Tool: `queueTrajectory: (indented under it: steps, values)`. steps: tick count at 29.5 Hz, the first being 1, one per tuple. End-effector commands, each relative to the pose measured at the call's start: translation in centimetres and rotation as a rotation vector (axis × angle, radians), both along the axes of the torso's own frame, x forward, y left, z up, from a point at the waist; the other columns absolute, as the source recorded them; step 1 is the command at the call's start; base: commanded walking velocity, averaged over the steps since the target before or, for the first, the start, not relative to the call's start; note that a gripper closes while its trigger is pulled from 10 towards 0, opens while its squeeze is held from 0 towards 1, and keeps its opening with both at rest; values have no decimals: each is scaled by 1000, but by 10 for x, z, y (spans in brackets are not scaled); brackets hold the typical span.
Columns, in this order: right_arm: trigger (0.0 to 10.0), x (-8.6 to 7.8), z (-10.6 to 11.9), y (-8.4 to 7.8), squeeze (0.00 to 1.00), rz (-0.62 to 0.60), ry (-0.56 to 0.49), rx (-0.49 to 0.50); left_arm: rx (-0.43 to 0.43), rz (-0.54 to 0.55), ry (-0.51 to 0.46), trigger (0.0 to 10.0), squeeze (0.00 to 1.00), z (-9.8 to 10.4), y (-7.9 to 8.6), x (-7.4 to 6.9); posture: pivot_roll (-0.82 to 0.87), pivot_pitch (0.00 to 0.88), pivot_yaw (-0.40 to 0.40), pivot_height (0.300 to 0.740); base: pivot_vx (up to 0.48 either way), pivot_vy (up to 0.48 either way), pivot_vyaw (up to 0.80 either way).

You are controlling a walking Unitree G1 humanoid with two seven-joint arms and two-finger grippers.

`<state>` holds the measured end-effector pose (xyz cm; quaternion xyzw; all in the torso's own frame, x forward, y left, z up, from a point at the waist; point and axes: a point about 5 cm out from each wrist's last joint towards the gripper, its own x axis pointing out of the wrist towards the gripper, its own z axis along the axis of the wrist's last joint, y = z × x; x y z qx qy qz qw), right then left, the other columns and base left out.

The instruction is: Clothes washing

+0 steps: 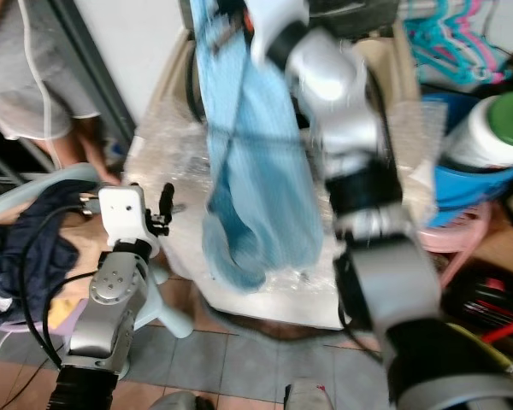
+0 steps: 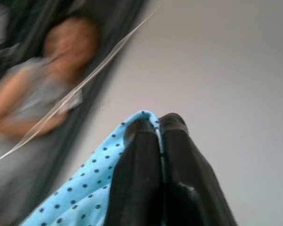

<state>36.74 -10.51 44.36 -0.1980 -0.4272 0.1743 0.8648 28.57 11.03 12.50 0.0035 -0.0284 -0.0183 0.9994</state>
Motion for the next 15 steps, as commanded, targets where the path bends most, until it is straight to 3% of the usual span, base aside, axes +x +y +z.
queueTrajectory:
  steps: [1,3,5,9,11,12,13,15]
  values:
    - [10000,-16,32,0,0,-3,-148,73,-10,24,13,10000,0,-5,3,-1,-109,0,74,740,0,0,0]
    - [10000,-18,39,-6,0,-25,-171,91,-11,26,13,10000,0,-5,3,-1,-109,0,72,740,0,0,0]
    - [10000,-13,30,-9,0,-38,-147,99,-13,29,12,10000,0,-5,2,-1,-109,0,69,740,0,0,0]
    - [10000,13,-63,0,0,-22,90,-40,-17,33,10,10000,0,-5,2,-2,-103,0,66,740,0,0,0]
    - [10000,19,-99,2,0,-4,180,-73,-16,34,11,10000,0,-5,2,-2,-101,0,66,740,0,0,0]
    - [10000,19,-99,2,0,-4,180,-73,-16,34,11,10000,0,-5,2,-2,-101,0,66,740,0,0,0]
    - [10000,20,-128,3,0,7,256,-107,-14,34,11,10000,0,-6,3,-2,-101,0,70,740,0,0,0]
    - [10000,18,-157,1,0,12,339,-135,-13,33,13,10000,0,-6,4,-3,-103,0,73,740,0,0,0]
